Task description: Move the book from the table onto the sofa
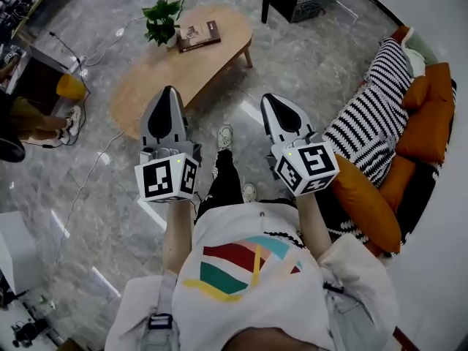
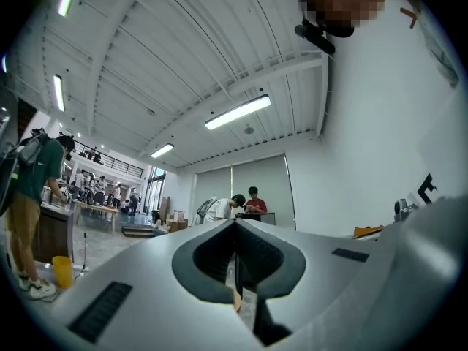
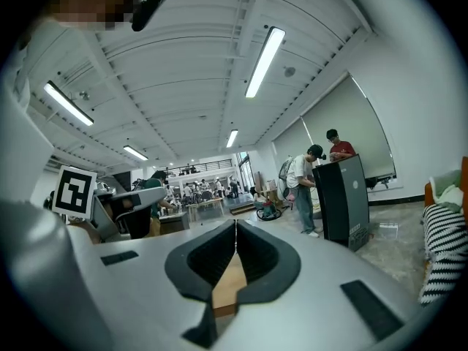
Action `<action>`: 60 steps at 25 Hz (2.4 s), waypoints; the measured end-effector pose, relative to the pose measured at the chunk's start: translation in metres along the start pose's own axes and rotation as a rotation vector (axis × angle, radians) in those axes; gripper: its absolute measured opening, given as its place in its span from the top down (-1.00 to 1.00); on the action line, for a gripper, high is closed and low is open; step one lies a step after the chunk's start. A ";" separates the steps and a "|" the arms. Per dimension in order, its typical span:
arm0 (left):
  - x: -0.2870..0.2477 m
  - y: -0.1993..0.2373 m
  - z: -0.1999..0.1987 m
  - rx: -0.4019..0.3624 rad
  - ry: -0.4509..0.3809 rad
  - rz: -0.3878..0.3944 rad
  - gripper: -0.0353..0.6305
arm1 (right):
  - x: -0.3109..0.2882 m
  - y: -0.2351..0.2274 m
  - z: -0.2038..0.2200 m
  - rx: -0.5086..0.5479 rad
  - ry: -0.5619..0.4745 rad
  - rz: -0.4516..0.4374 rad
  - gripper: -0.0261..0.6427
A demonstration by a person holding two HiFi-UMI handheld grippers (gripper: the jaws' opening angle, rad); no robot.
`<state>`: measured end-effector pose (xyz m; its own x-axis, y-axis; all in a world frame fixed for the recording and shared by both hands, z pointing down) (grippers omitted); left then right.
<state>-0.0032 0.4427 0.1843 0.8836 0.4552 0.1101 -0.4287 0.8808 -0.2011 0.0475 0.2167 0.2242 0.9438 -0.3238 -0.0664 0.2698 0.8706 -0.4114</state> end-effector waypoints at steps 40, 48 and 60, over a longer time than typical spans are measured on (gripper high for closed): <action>-0.369 0.145 0.117 0.073 0.058 -0.062 0.88 | -0.410 -0.141 -0.072 -0.024 0.161 -0.083 0.88; -0.429 0.127 0.150 0.032 0.130 -0.094 0.88 | -0.472 -0.201 -0.070 -0.004 0.217 -0.186 0.88; -0.461 0.129 0.304 0.037 0.147 -0.153 0.88 | -0.567 -0.255 0.058 0.098 0.389 -0.281 0.88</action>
<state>-0.5231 0.3863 0.4036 0.9557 0.2943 -0.0075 -0.2918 0.9436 -0.1567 -0.5458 0.2001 0.4193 0.6954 -0.6494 -0.3076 0.5383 0.7544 -0.3757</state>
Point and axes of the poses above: the fingertips, and each gripper's own axes: x backward along the fingers, y to its left, z out of its underside, the point moved 7 cm from there along x, backward along the fingers, and after that the axes turned 12 degrees about -x, right-handed, at the moved point
